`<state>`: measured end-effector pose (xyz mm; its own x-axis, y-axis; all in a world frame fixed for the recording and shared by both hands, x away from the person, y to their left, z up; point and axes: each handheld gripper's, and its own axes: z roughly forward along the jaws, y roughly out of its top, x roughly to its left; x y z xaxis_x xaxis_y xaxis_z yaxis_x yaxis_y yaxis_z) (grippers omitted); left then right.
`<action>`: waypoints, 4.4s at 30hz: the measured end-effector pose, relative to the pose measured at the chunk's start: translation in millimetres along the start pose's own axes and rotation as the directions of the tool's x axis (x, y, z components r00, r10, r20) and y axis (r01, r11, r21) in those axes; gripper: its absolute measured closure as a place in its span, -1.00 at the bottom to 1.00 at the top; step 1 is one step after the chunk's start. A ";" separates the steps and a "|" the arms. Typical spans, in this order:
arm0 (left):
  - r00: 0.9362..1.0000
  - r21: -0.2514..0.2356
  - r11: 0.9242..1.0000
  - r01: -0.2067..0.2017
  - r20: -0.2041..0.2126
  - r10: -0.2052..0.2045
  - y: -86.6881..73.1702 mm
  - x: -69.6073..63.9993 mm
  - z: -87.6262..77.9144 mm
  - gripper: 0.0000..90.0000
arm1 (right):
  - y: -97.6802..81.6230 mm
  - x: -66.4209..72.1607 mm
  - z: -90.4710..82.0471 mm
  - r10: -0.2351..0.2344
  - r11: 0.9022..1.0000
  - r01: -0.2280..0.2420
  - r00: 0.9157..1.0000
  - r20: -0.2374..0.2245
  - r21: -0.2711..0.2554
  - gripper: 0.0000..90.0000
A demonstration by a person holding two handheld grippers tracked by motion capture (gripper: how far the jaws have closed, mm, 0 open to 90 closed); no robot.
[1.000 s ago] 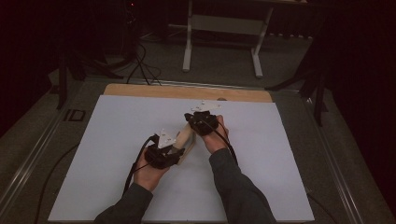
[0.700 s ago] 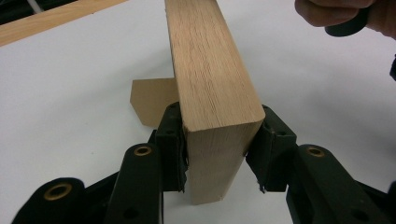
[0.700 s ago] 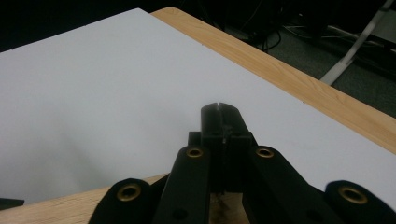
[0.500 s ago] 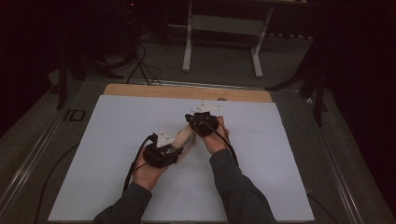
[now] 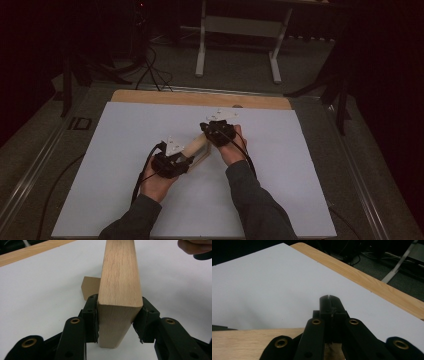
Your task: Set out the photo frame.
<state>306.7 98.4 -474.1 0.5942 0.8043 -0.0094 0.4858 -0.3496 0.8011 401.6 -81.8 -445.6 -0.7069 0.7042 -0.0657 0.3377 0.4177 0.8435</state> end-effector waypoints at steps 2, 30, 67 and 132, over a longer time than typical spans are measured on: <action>1.000 0.001 1.000 0.001 -0.003 -0.001 0.0 0.7 0.0 0.30 | -0.2 -0.3 -0.9 -0.002 1.000 0.002 1.000 0.000 0.002 1.00; 0.999 0.005 0.999 0.032 -0.036 -0.032 -0.2 10.4 2.3 0.21 | -7.1 -1.3 -18.6 -0.019 1.000 0.019 1.000 0.009 0.023 1.00; 0.999 0.005 1.000 0.026 -0.038 -0.026 -1.2 8.8 2.9 0.12 | -23.1 -8.0 -53.8 -0.054 0.998 0.052 0.995 -0.080 -0.033 0.26; 1.000 0.030 1.000 0.010 -0.015 -0.010 8.8 28.8 8.5 0.14 | -45.0 -9.9 -16.6 -0.081 0.996 0.089 0.975 -0.209 0.026 -0.12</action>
<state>333.5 114.3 -472.4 0.5798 0.8147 -0.0083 0.5106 -0.3554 0.7829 383.1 -117.1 -474.0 -0.8462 0.5324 -0.0211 0.2901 0.4934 0.8200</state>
